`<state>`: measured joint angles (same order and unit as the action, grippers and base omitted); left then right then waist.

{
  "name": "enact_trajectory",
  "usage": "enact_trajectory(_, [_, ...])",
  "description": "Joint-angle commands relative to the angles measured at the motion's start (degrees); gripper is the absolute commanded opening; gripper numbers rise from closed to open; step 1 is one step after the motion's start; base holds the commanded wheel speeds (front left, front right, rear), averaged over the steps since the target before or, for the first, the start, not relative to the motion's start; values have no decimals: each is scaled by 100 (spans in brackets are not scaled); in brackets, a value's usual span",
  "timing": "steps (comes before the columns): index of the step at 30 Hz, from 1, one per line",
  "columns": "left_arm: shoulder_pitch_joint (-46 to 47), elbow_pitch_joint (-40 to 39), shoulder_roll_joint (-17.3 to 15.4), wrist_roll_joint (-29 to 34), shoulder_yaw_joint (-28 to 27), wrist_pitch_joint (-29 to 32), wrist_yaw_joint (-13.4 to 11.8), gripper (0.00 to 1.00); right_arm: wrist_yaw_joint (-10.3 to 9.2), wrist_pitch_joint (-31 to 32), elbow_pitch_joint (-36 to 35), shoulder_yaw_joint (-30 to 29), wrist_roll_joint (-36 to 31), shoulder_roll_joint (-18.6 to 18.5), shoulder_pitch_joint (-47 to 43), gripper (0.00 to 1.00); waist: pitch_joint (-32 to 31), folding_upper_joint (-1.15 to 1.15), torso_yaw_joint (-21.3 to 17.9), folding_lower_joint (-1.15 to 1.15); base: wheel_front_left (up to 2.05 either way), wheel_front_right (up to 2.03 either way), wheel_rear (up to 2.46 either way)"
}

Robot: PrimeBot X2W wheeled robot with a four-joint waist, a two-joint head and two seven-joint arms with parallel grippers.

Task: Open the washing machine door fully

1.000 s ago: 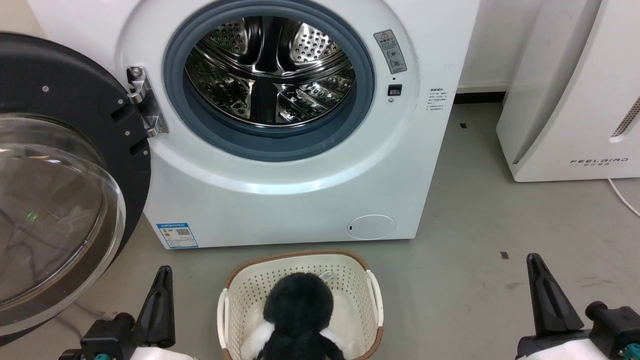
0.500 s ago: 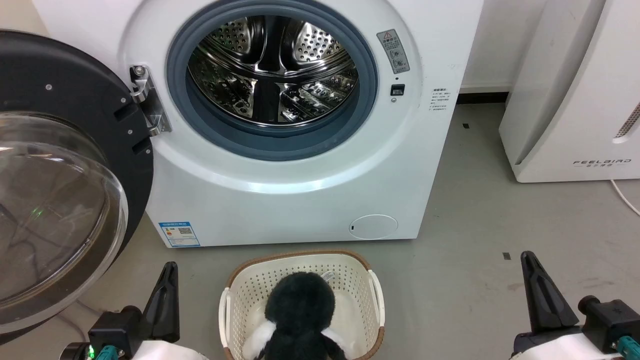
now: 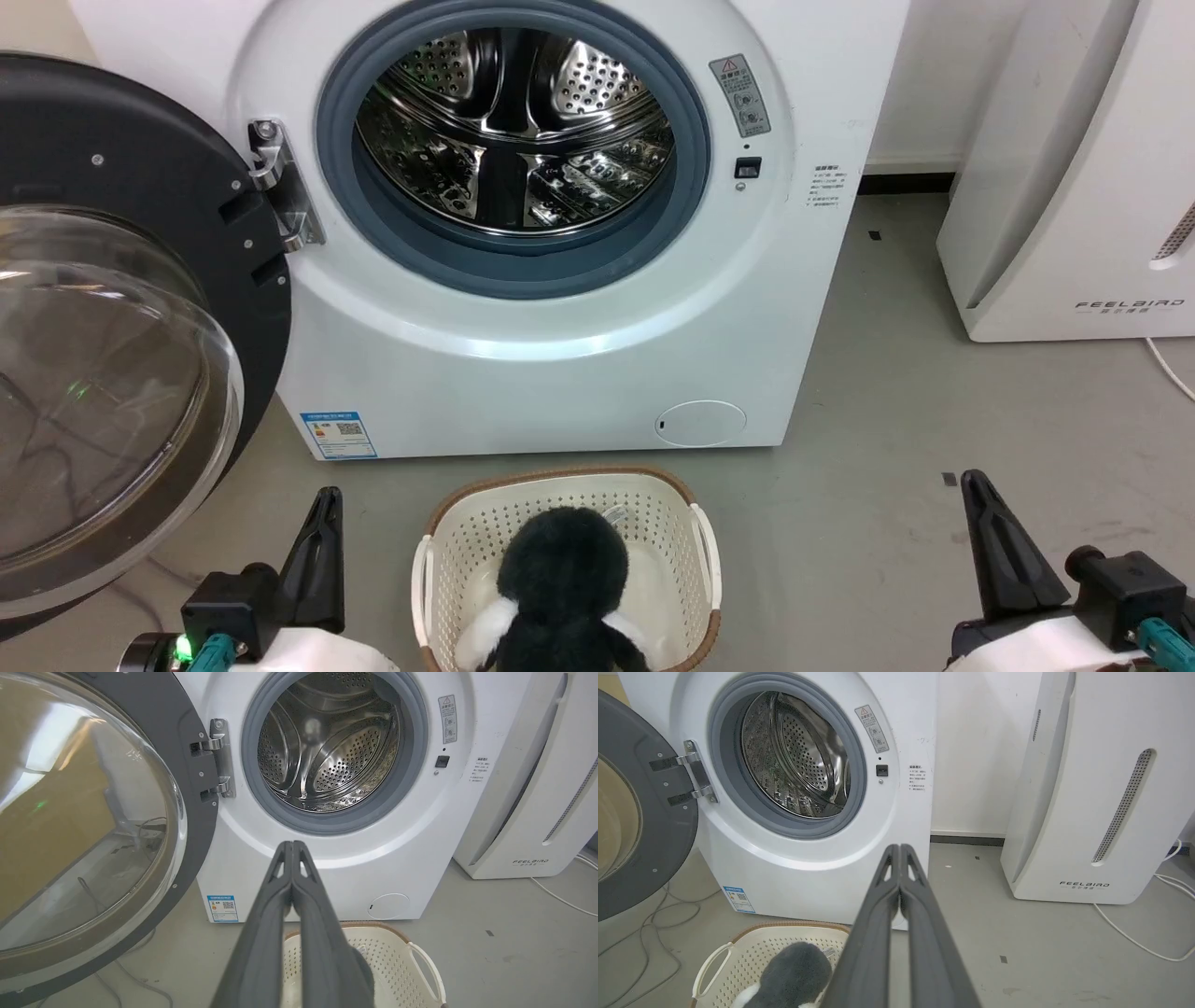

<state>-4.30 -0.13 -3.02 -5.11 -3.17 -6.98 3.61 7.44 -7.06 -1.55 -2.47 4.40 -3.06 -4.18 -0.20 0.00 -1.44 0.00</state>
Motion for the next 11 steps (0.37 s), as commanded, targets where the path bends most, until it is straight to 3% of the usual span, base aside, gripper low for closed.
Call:
enact_trajectory(1, [120,6,5,58,10,36,-35,0,2,41,25,22,-69,10,123,0,1,0,4,0,0,0,0])
enact_trajectory(11, [169,7,6,130,59,141,-87,0,3,146,45,58,-128,11,170,0,4,0,26,0,0,0,0])
